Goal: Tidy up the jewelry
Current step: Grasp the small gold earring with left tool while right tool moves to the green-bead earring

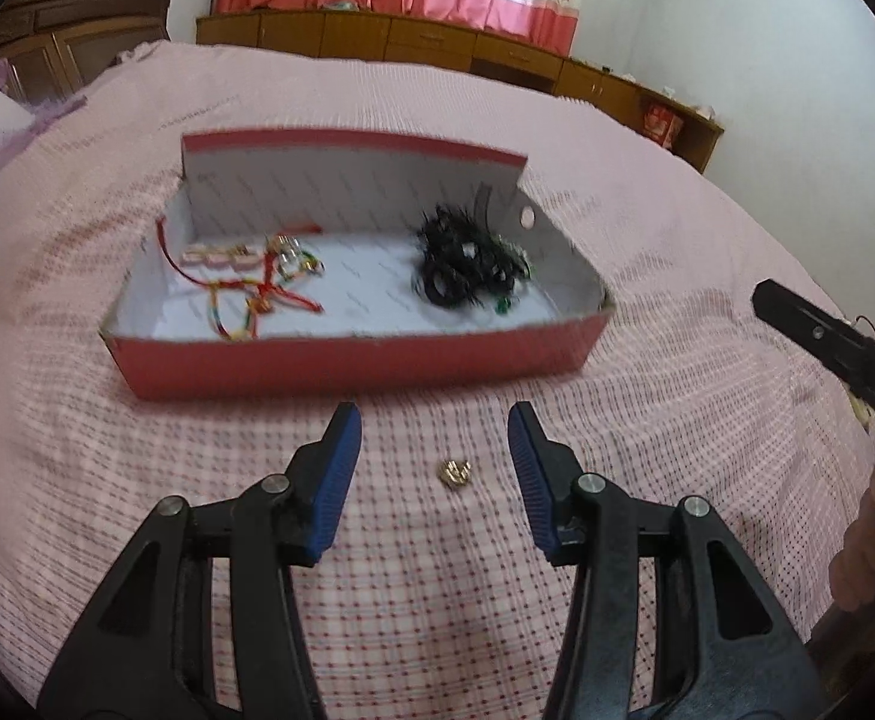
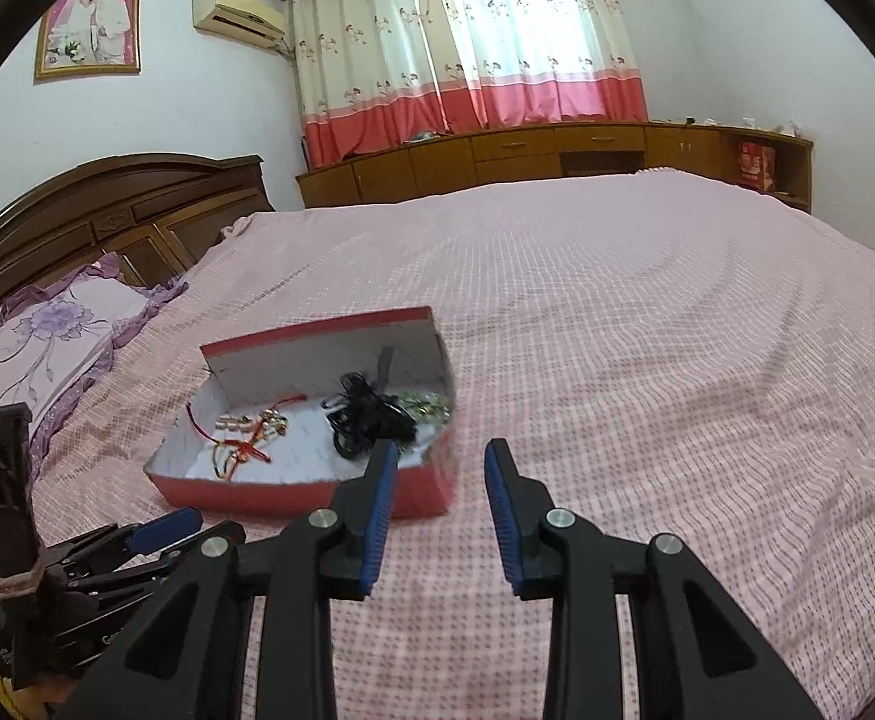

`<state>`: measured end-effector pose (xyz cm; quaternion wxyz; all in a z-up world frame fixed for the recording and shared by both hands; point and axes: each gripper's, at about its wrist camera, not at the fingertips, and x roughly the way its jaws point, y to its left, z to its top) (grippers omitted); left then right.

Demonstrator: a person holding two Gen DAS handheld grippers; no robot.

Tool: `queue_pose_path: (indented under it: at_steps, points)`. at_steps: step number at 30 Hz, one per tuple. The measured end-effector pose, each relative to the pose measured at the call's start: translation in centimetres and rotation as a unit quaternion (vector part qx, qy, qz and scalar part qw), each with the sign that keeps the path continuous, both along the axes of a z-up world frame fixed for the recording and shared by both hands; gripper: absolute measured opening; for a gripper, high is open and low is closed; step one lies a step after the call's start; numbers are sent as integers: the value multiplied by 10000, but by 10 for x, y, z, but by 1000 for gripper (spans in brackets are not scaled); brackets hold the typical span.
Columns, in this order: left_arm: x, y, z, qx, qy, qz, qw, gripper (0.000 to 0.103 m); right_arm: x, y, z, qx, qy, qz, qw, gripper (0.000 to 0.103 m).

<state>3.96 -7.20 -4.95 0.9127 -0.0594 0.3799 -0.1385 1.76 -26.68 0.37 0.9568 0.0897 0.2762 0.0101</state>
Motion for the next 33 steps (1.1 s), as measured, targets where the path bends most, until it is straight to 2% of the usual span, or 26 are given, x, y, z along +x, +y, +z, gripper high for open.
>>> queue_pose_path:
  at_steps: [4, 13, 20, 26, 33]
  points:
    - [0, -6, -11, -11, 192, -61, 9998, 40, -7, -7, -3, 9, 21, -49, 10000, 33]
    - [7, -19, -33, 66, 519, -84, 9986, 26, -14, -18, -14, 157, 101, -128, 9997, 33]
    - [13, -19, -40, 92, 602, 64, 9981, 7, -17, -19, -18, 196, 102, -119, 9997, 33]
    - [11, -15, -33, -33, 589, 57, 9982, 6, -19, -14, -19, 192, 151, -75, 9997, 33]
    - [-8, 6, -9, 8, 296, 144, 9995, 6, -19, 1, -20, 208, 197, 28, 9996, 33]
